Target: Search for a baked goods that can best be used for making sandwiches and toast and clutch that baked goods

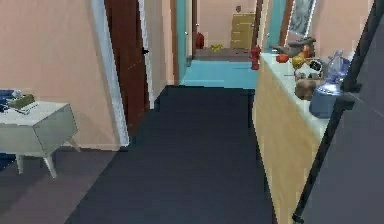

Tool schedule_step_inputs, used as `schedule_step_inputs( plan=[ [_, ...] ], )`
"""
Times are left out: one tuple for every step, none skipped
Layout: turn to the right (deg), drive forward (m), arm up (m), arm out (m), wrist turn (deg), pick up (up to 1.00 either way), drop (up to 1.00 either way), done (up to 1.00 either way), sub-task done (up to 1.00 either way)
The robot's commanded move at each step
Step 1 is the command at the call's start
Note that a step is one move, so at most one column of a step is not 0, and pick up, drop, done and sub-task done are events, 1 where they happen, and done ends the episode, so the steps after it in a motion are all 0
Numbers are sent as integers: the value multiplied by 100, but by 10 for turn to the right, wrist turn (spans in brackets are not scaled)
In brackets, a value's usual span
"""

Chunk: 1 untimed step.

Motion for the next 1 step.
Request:
schedule_step_inputs(
  plan=[
    [0, 50, 0, 0, 0, 0, 0, 0, 0]
  ],
)
